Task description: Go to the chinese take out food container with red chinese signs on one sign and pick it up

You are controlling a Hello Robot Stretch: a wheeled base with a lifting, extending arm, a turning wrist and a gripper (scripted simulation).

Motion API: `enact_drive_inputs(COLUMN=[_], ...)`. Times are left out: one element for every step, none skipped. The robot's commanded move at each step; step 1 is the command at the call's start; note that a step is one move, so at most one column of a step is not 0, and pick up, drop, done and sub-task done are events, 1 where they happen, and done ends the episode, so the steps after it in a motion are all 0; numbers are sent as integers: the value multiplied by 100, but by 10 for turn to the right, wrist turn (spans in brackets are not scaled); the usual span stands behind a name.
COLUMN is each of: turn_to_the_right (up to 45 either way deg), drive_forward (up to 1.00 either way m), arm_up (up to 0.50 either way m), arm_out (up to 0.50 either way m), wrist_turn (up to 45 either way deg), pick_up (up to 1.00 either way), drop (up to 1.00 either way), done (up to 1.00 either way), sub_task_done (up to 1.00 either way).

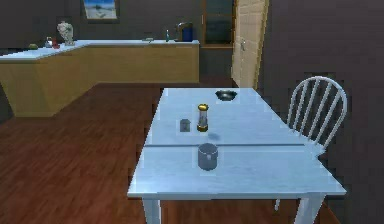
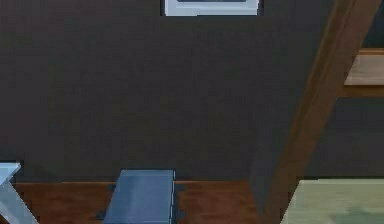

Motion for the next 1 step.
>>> enact_drive_inputs(turn_to_the_right=[240], drive_forward=[0], arm_up=[0], arm_out=[0], wrist_turn=[0], pick_up=[0], drop=[0], done=[0], sub_task_done=[0])
